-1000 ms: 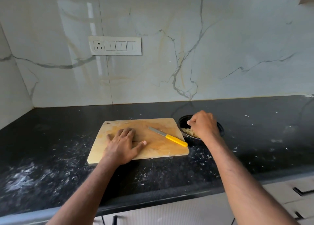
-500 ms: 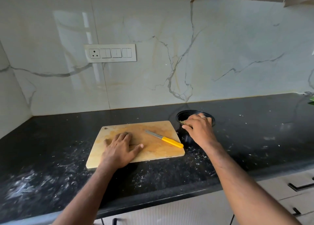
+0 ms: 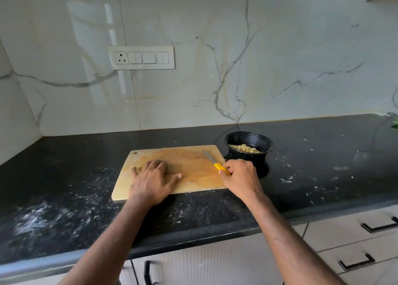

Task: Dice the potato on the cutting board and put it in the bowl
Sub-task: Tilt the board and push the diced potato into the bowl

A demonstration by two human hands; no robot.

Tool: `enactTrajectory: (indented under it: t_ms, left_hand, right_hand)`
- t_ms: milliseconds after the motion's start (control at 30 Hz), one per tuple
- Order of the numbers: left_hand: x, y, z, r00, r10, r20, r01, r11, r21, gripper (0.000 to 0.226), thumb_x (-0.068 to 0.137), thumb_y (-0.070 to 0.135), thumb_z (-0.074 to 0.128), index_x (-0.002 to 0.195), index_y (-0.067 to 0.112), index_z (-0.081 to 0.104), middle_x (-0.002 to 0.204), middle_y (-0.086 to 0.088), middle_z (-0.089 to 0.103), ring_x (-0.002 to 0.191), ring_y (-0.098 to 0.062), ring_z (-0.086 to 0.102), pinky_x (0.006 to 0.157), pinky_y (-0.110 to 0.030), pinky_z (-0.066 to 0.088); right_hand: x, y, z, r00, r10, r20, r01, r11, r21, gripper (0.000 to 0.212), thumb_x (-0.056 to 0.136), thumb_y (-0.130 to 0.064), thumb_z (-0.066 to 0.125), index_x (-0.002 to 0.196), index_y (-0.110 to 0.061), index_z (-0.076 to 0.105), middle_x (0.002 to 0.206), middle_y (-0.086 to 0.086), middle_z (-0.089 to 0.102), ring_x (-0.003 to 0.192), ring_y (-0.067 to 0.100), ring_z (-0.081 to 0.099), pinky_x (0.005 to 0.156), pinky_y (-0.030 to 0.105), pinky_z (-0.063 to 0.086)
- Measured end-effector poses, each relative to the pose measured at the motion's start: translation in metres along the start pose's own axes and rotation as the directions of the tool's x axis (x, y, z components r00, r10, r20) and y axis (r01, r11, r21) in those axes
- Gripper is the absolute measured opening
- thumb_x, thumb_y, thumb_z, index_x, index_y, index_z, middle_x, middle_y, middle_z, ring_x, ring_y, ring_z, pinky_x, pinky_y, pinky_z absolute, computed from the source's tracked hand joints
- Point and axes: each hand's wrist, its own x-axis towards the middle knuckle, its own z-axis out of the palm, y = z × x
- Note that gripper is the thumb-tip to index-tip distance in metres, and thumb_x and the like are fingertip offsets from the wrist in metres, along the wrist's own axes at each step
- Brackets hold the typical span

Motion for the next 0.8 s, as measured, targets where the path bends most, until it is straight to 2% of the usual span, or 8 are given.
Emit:
enactTrajectory:
  t_ms: [167, 267, 433, 633, 800]
  left_hand:
    - [-0.0064, 0.0003, -0.0031, 1.000, 0.021, 0.018, -0.020, 1.000, -0.021, 0.079, 0.091, 0.080, 0.022, 0.139, 0.024, 0.052, 0.150, 0.002, 0.048, 0.141, -0.021, 0.039, 0.115, -0.064, 0.023]
    - [-0.0077, 0.0011, -0.0042, 1.000, 0.021, 0.017, -0.021, 1.000, -0.021, 0.077, 0.092, 0.078, 0.020, 0.136, 0.025, 0.054, 0.148, 0.003, 0.050, 0.137, -0.019, 0.041, 0.113, -0.063, 0.027]
    - [-0.0068, 0.0021, -0.0052, 1.000, 0.023, 0.013, -0.022, 1.000, -0.009, 0.084, 0.087, 0.080, 0.010, 0.133, 0.026, 0.055, 0.146, 0.004, 0.050, 0.135, -0.019, 0.042, 0.109, -0.059, 0.029]
    - [-0.0060, -0.0002, -0.0029, 1.000, 0.014, 0.007, -0.013, 0.999, -0.030, 0.080, 0.091, 0.077, 0.012, 0.135, 0.025, 0.054, 0.147, 0.004, 0.051, 0.136, -0.017, 0.043, 0.112, -0.059, 0.029]
    - [-0.0054, -0.0002, -0.0045, 1.000, -0.009, 0.000, 0.009, 0.999, -0.052, 0.096, 0.085, 0.083, 0.003, 0.145, 0.023, 0.049, 0.155, 0.002, 0.045, 0.142, -0.017, 0.039, 0.116, -0.056, 0.027]
  right_hand:
    - [-0.0023, -0.0048, -0.0016, 0.999, 0.048, -0.002, -0.048, 0.999, -0.023, 0.023, 0.084, -0.039, 0.077, 0.074, -0.020, 0.070, 0.061, -0.012, 0.060, 0.060, 0.010, 0.059, 0.058, 0.027, 0.048]
    - [-0.0021, -0.0059, -0.0017, 0.999, 0.047, 0.005, -0.047, 0.997, -0.063, 0.029, 0.085, -0.045, 0.076, 0.072, -0.020, 0.066, 0.059, -0.010, 0.059, 0.059, 0.013, 0.060, 0.060, 0.029, 0.052]
    - [-0.0004, -0.0056, 0.0022, 0.999, 0.041, -0.014, -0.042, 0.993, -0.110, 0.034, 0.085, -0.049, 0.074, 0.072, -0.020, 0.062, 0.059, -0.009, 0.057, 0.059, 0.015, 0.059, 0.058, 0.027, 0.047]
    - [-0.0003, -0.0062, 0.0041, 0.999, 0.024, -0.037, -0.028, 0.992, -0.122, 0.036, 0.084, -0.054, 0.074, 0.073, -0.022, 0.062, 0.058, -0.012, 0.052, 0.055, 0.012, 0.052, 0.055, 0.024, 0.036]
    - [0.0001, -0.0053, 0.0040, 0.998, 0.051, -0.035, -0.054, 0.995, -0.080, 0.043, 0.083, -0.061, 0.069, 0.073, -0.020, 0.063, 0.060, -0.009, 0.058, 0.061, 0.016, 0.061, 0.060, 0.029, 0.051]
